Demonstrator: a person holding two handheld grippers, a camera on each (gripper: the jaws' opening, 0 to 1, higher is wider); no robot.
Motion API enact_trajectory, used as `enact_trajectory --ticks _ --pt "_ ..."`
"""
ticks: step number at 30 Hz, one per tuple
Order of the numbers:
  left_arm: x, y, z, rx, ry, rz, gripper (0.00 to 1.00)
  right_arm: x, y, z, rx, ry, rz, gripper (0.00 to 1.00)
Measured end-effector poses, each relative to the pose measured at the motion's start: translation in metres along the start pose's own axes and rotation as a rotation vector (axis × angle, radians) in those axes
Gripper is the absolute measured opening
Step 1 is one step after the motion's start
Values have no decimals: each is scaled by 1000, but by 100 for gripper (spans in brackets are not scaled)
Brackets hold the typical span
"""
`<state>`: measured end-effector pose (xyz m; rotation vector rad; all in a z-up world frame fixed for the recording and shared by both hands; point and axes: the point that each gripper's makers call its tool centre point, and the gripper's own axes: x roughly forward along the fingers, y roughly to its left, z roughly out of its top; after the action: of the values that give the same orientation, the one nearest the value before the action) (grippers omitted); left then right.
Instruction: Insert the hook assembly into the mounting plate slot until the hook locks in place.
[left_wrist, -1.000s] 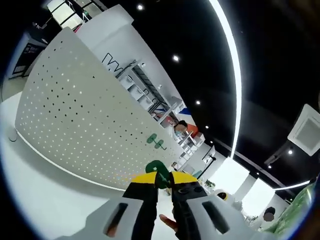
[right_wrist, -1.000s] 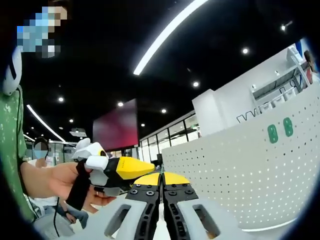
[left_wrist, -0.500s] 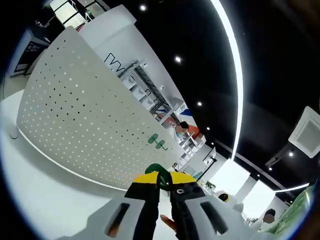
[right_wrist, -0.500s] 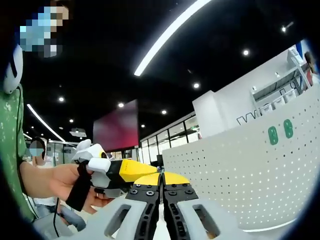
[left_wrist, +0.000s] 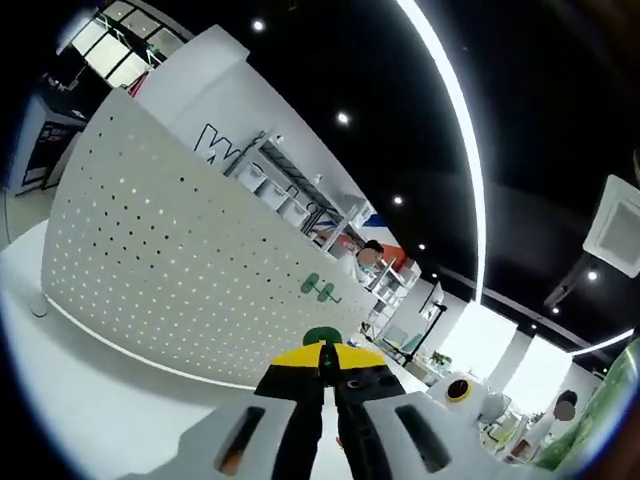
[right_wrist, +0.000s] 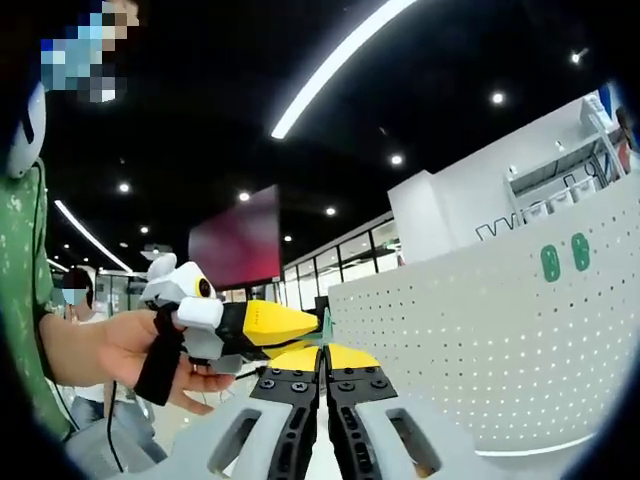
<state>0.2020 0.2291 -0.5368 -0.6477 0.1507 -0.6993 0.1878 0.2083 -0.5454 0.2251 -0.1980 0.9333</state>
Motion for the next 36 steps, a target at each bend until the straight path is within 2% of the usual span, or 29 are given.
enact_trajectory --ticks 4,6,8,10,13,15,17,21,24,28,29,31,34,36 --pt "-1 0 0 62 3 18 2 2 1 -3 -10 22 -8 0" --pt "-1 2 1 123 9 33 2 4 1 -5 -20 43 -19 0" --pt "-1 0 2 198 10 43 2 6 1 -6 -38 57 -24 0" --pt "-1 -4 3 323 26 56 2 8 0 -6 -40 65 -28 0" --pt "-1 -7 3 422 32 71 2 8 0 -7 -44 68 -31 0" --pt "0 -7 3 470 39 75 2 9 -1 -8 -38 74 -33 0" --pt "0 -8 3 476 38 75 2 9 -1 -8 -46 75 -34 0" --pt "0 -8 1 575 56 87 2 10 -2 -10 -37 88 -32 0" --pt "1 -9 0 667 69 101 2 10 -2 -11 -63 102 -32 0" --pt "1 -9 0 665 68 100 2 10 -2 -11 -82 109 -33 0" --pt "1 -9 -1 662 71 97 2 10 -6 -7 -114 89 -55 0" --pt "0 -10 1 655 61 96 3 10 -4 -7 -137 89 -46 0" --pt "1 -13 3 669 54 92 3 9 -5 -6 -63 66 -48 0" --pt "2 -12 4 653 52 90 3 9 -5 -6 -54 59 -47 0"
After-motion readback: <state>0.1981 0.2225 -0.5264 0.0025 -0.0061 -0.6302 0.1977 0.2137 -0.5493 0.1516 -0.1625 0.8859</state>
